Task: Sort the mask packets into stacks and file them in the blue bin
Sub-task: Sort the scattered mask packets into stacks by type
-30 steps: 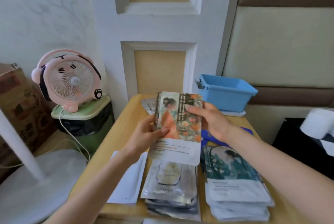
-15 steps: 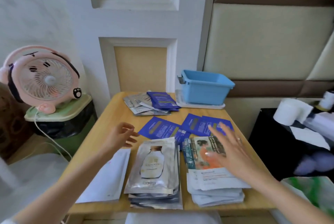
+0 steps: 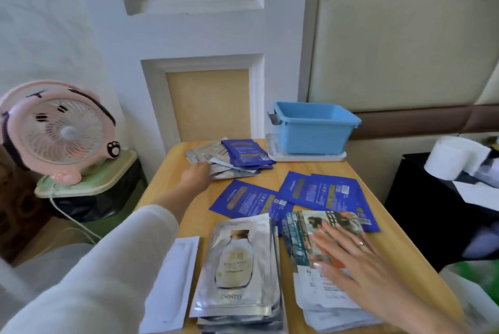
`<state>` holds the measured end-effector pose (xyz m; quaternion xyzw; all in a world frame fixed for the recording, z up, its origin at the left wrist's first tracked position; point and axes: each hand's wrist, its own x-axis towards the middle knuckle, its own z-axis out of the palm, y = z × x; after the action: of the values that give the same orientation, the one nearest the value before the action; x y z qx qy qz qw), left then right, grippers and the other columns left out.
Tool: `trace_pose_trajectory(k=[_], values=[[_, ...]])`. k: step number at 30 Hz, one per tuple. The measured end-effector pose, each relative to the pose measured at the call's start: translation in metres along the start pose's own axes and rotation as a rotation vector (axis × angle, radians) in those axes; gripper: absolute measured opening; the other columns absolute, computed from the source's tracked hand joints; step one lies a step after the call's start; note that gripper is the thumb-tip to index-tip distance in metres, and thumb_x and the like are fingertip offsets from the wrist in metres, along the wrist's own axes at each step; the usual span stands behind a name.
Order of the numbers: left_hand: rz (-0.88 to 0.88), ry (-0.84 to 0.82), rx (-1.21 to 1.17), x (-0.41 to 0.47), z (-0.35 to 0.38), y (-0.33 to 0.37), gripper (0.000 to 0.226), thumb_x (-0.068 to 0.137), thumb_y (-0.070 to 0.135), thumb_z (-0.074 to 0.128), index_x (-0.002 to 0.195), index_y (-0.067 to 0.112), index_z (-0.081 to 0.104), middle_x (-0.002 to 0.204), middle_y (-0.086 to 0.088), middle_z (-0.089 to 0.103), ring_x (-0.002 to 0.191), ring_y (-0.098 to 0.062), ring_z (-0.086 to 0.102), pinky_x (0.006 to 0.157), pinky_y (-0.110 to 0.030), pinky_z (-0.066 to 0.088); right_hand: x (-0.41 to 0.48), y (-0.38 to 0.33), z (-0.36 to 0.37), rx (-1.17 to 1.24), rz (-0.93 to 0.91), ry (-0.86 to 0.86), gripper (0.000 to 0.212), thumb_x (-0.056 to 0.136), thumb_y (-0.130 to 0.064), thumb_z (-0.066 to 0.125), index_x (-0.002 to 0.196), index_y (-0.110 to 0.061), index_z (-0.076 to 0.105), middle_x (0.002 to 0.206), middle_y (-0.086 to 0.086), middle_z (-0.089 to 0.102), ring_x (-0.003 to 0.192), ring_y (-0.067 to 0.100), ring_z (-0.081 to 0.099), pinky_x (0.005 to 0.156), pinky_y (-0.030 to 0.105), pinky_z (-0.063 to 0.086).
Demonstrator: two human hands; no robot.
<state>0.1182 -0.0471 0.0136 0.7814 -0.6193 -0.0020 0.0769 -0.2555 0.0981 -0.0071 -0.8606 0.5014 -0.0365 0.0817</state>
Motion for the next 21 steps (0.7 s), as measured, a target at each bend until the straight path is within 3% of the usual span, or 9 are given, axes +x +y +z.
trace_pose_trajectory(k=[4, 7, 10, 14, 15, 17, 19, 21], values=[[0.031, 0.051, 0.244, 0.013, 0.015, 0.002, 0.028, 0.094, 0.011, 0.044, 0.119, 0.008, 0.056, 0.117, -0.012, 0.061, 0.102, -0.028, 0.062, 0.077, -0.034, 0.050, -0.003, -0.003, -0.001, 0.031, 0.009, -0.035, 0.073, 0.057, -0.083, -0.025, 0.127, -0.066, -0.010, 0.145, -0.031, -0.028, 0.138, -0.003, -0.025, 0.116, 0.035, -0.015], [0.112, 0.176, 0.385, 0.016, 0.002, 0.003, 0.025, 0.093, 0.007, 0.045, 0.115, 0.008, 0.056, 0.112, -0.012, 0.063, 0.102, -0.029, 0.062, 0.076, -0.034, 0.050, -0.003, -0.003, -0.004, 0.036, -0.002, -0.025, 0.075, 0.058, -0.083, -0.027, 0.129, -0.063, -0.012, 0.149, -0.026, -0.024, 0.141, 0.001, -0.021, 0.118, 0.038, -0.012], [0.186, 0.319, 0.348, 0.007, -0.026, 0.004, 0.020, 0.090, 0.005, 0.046, 0.106, 0.006, 0.057, 0.105, -0.016, 0.065, 0.096, -0.036, 0.062, 0.069, -0.039, 0.044, -0.005, -0.004, -0.005, 0.038, -0.009, -0.028, 0.078, 0.056, -0.082, -0.029, 0.130, -0.061, -0.013, 0.150, -0.024, -0.021, 0.142, 0.002, -0.018, 0.118, 0.038, -0.011], [0.191, 0.648, -0.013, -0.027, -0.082, 0.020, 0.021, 0.092, 0.007, 0.045, 0.104, 0.006, 0.061, 0.098, -0.021, 0.065, 0.085, -0.040, 0.061, 0.062, -0.037, 0.036, -0.007, -0.005, -0.003, 0.029, -0.018, -0.014, 0.082, 0.056, -0.082, -0.029, 0.133, -0.057, -0.013, 0.150, -0.023, -0.020, 0.141, 0.002, -0.016, 0.117, 0.037, -0.013], [0.200, 0.724, -0.138, -0.037, -0.097, 0.025, 0.020, 0.094, 0.013, 0.045, 0.103, 0.007, 0.062, 0.095, -0.019, 0.065, 0.085, -0.037, 0.060, 0.062, -0.036, 0.035, -0.007, -0.005, -0.003, 0.039, -0.018, -0.007, 0.081, 0.060, -0.083, -0.024, 0.135, -0.056, -0.010, 0.149, -0.024, -0.018, 0.142, 0.002, -0.014, 0.117, 0.038, -0.011], [0.249, 0.761, -0.449, -0.064, -0.118, 0.040, 0.019, 0.096, 0.020, 0.046, 0.098, 0.008, 0.060, 0.080, -0.010, 0.063, 0.074, -0.029, 0.054, 0.061, -0.032, 0.034, -0.005, -0.007, -0.007, 0.119, 0.005, -0.002, 0.072, 0.076, -0.080, 0.005, 0.142, -0.052, 0.001, 0.149, -0.027, -0.006, 0.145, 0.004, -0.002, 0.120, 0.040, 0.000], [0.325, 0.703, -0.830, -0.096, -0.128, 0.059, 0.014, 0.095, 0.019, 0.047, 0.091, 0.009, 0.056, 0.068, 0.005, 0.052, 0.062, -0.011, 0.045, 0.057, -0.027, 0.034, -0.005, -0.016, -0.020, 0.428, 0.027, 0.087, 0.079, 0.073, -0.079, 0.039, 0.143, -0.051, 0.015, 0.151, -0.027, 0.014, 0.143, 0.004, 0.016, 0.117, 0.039, 0.020], [0.332, 0.646, -1.033, -0.124, -0.123, 0.080, 0.010, 0.094, 0.014, 0.049, 0.086, 0.015, 0.054, 0.065, 0.011, 0.047, 0.057, 0.001, 0.039, 0.056, -0.020, 0.033, -0.008, -0.028, -0.041, 0.894, -0.019, 0.129, 0.090, 0.061, -0.081, 0.058, 0.139, -0.050, 0.025, 0.145, -0.025, 0.035, 0.135, -0.003, 0.032, 0.110, 0.030, 0.034]])
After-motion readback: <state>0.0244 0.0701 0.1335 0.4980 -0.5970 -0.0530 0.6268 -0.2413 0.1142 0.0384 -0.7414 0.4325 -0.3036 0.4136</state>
